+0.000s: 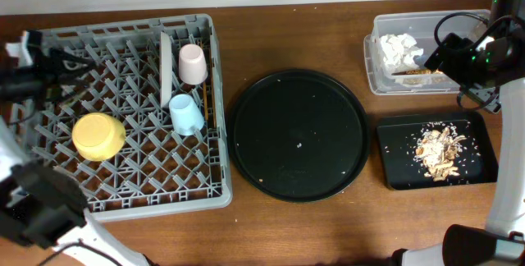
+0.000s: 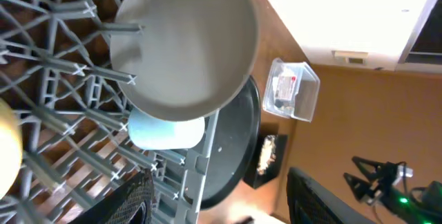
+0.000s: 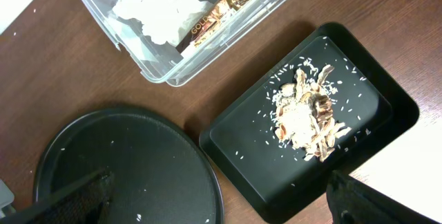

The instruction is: Sort waste into correct bins and load items into the dishwasher rack

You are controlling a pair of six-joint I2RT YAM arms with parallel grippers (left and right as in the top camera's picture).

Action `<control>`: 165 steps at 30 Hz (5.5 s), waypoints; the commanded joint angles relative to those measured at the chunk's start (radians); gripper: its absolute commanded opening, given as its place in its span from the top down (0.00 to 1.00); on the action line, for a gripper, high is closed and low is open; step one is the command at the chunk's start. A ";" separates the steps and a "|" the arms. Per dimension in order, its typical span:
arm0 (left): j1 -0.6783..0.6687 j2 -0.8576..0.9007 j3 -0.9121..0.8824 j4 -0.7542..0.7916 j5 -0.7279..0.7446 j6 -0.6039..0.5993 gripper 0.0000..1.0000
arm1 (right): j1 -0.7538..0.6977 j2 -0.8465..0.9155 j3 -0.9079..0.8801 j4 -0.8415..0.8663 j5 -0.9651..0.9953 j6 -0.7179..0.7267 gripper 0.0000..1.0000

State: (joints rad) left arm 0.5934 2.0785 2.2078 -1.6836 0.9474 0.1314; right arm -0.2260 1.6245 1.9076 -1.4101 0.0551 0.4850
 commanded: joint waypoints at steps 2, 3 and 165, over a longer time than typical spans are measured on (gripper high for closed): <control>-0.026 -0.194 0.005 -0.005 -0.043 0.032 0.40 | -0.002 0.004 0.009 0.001 0.006 -0.009 0.01; -0.037 -0.236 0.005 -0.005 -0.097 0.031 0.40 | -0.002 0.004 0.009 0.001 0.006 -0.009 0.01; -0.545 -2.073 -2.199 1.603 -0.929 -0.243 0.01 | 0.142 -1.619 -1.386 0.807 -0.204 -0.220 0.01</control>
State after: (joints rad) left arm 0.0425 0.0135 0.0166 -0.0814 0.0250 -0.0994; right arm -0.0933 0.0154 0.6350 -0.7052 -0.0998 0.2794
